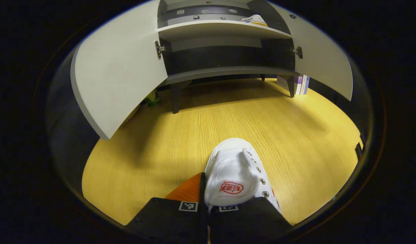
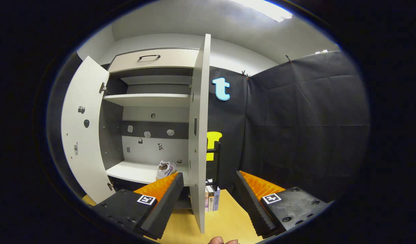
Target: Grab one shoe with the right hand and put it into the shoe cabinet, grab the other shoe with the left hand and put it into the shoe cabinet; then close the right door with the right hand and the left door with the left hand.
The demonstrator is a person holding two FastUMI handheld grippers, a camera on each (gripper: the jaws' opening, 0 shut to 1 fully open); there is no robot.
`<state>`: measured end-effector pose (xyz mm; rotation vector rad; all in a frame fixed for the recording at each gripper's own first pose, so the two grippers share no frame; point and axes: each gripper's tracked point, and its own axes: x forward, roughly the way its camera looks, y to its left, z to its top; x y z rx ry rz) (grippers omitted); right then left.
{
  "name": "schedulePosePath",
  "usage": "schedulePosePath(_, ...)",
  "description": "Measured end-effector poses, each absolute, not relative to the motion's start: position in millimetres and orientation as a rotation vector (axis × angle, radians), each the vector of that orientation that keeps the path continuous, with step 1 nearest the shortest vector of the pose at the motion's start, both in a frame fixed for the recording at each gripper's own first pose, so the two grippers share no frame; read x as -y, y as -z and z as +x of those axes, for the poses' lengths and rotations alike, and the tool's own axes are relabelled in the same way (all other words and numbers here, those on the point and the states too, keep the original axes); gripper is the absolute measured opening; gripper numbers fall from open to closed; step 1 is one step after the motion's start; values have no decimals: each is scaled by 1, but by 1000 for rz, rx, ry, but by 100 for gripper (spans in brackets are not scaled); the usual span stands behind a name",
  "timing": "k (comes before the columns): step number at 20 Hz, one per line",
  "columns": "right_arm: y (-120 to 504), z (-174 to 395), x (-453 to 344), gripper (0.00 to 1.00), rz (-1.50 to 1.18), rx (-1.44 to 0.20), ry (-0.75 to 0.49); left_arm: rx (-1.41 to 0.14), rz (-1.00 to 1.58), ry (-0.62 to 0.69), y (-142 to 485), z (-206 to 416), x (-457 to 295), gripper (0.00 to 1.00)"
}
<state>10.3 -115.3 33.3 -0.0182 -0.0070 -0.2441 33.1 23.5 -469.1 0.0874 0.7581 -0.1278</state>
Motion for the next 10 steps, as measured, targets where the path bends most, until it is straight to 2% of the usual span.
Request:
schedulePosePath(6,-27,10,128,98,3,-13,235,-666,64,80,376,42,-10,8)
schedulePosePath(10,-21,10,132,98,27,-35,203,-665,76,7,313,61,-7,8)
